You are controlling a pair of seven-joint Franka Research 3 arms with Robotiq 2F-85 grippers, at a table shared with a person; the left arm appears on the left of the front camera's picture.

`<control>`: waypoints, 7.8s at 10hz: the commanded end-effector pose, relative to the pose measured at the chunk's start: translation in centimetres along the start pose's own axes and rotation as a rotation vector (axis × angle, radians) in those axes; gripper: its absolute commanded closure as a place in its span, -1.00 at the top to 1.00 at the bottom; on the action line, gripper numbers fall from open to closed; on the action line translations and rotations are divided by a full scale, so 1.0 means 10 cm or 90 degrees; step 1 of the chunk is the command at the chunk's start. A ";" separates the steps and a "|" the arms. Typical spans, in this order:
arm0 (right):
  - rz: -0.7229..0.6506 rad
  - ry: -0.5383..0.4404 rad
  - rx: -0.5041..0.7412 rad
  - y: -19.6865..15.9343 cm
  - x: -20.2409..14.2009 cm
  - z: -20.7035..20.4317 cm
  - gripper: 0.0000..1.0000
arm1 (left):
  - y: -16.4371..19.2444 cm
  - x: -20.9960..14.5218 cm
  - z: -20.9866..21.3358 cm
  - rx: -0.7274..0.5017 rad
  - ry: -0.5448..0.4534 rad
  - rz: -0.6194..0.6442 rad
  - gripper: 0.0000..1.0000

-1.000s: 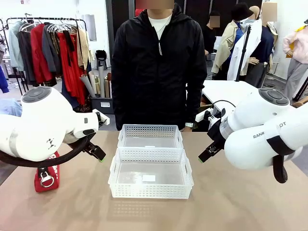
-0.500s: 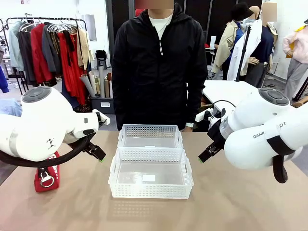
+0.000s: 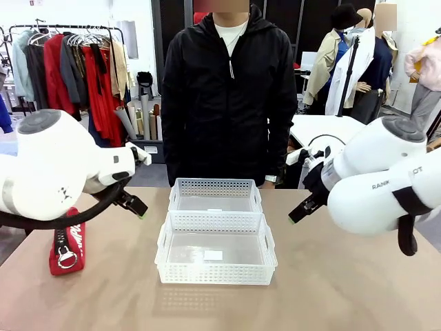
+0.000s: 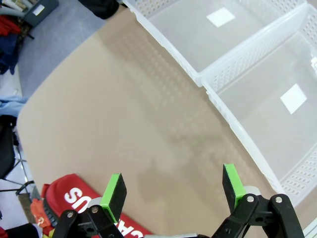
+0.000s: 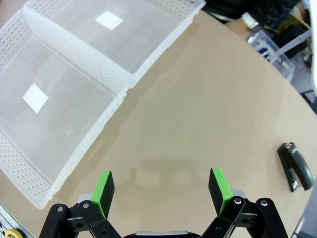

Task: Distribute items into two baskets.
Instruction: Pick up the Pencil pouch that the person points to.

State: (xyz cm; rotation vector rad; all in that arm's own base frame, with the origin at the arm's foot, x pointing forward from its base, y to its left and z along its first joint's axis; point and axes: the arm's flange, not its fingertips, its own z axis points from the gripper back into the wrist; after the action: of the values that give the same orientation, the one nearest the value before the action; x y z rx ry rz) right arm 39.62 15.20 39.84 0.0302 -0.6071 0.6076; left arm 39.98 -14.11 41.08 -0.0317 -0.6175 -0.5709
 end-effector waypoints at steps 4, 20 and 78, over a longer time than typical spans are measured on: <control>-0.089 -0.031 0.058 -0.65 -0.09 0.78 1.00 | 0.49 -0.11 0.89 -0.036 -0.018 0.033 1.00; -0.178 -0.213 0.203 -2.05 -1.02 1.97 1.00 | 1.62 -0.98 2.04 -0.206 -0.219 0.006 1.00; -0.190 -0.203 0.171 -2.04 -1.03 2.04 1.00 | 1.93 -0.54 -0.41 0.071 0.299 0.696 1.00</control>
State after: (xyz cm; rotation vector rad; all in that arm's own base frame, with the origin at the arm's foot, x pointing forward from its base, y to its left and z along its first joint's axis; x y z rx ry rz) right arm 33.16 -11.21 54.00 0.4597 -0.8006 0.3879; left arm 48.19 3.93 37.51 -0.0984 -0.1034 0.5106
